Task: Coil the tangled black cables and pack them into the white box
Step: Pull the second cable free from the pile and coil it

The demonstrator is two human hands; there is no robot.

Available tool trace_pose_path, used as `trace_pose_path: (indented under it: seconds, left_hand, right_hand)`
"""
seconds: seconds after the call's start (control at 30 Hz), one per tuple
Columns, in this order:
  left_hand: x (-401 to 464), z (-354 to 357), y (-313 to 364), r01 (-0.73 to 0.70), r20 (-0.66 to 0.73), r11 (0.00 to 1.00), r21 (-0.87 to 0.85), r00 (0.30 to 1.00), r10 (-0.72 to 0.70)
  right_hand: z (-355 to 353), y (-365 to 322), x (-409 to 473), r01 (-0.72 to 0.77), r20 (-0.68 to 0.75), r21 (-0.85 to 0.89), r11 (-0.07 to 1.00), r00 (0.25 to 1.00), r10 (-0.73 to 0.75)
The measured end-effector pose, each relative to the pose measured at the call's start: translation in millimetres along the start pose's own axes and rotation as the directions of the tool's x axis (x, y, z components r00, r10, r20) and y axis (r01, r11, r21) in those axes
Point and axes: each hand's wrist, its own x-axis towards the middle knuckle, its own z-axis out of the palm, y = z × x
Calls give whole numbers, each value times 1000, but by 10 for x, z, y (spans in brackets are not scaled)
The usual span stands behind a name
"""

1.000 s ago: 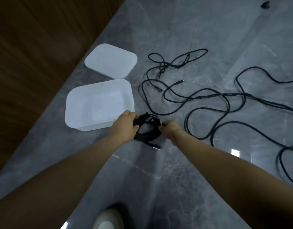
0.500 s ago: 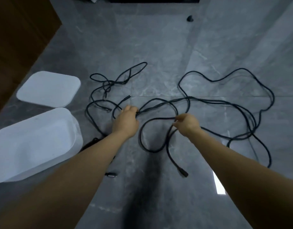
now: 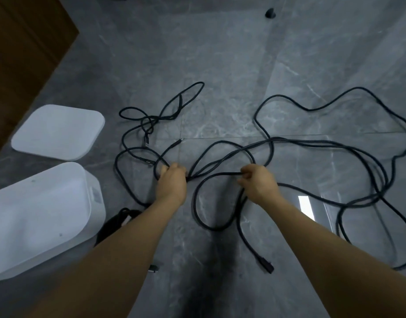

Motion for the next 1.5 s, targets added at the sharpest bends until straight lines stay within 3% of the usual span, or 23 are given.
trace_pose_path:
  seconds: [0.13,0.23,0.4,0.47,0.57,0.67,0.77,0.8,0.93,1.13,1.2,1.27,1.37,1.5]
  left_hand:
    - [-116,156,427,-51,104,998,-45,993,56]
    - [-246,291,846,-170,188,982,-87,965,184]
    - [-498,416,1507,-336,409,898,-284,805,431]
    - [-504,370,1562,-336,371,875,-350,808,459]
    - [-362,224,1374,-339,155,879,-336,900,407]
    - [-218,83,1036,-282,-105,945,-164,958,267]
    - [-94,28,722,-125,-303,990,66,943,139]
    - [-52,37,630,-66,-271,994,90,959,88]
    - [-14,108,408,60,80,997,50,995,-64]
    - [-28,10,286,-50,125,989,-142,990,68]
    - [-38,-86,249,-108,89,978,-179,988,125]
    - [-61,-220,252,-157,-58,956,-249,987,147]
    - [-107,-475,357,-166,-227,861,-481,972,60]
    - [-258,-765,495,-219,-301,714,-665,953,12]
  right_hand:
    - [-259,143,-105,-35,-32,12,999,999,36]
    - [-502,316,-182,-60,-76,-11,998,995,59]
    - [-864,570,-238,-172,-228,-93,981,962,148]
    - [-921,585,-230,-196,-257,-117,974,953,161]
    - [-842,481,-145,-181,-232,-64,981,959,161]
    - [-615,305,-40,-107,-156,-41,993,983,99]
    - [-366,156,28,-54,-87,-23,998,995,52]
    - [-296,131,46,-50,-71,-14,999,996,49]
    - [-143,164,68,-46,-27,-45,998,999,45]
    - [-141,152,7,-60,-22,-64,996,998,59]
    - [-150,62,-33,-32,-4,-59,998,999,32]
    - [-153,-53,-98,3,3,-30,1000,1000,-3]
    - [-181,-246,-176,67,-2,104,992,998,-68]
    - [-262,-588,-333,141,-24,347,927,990,-142]
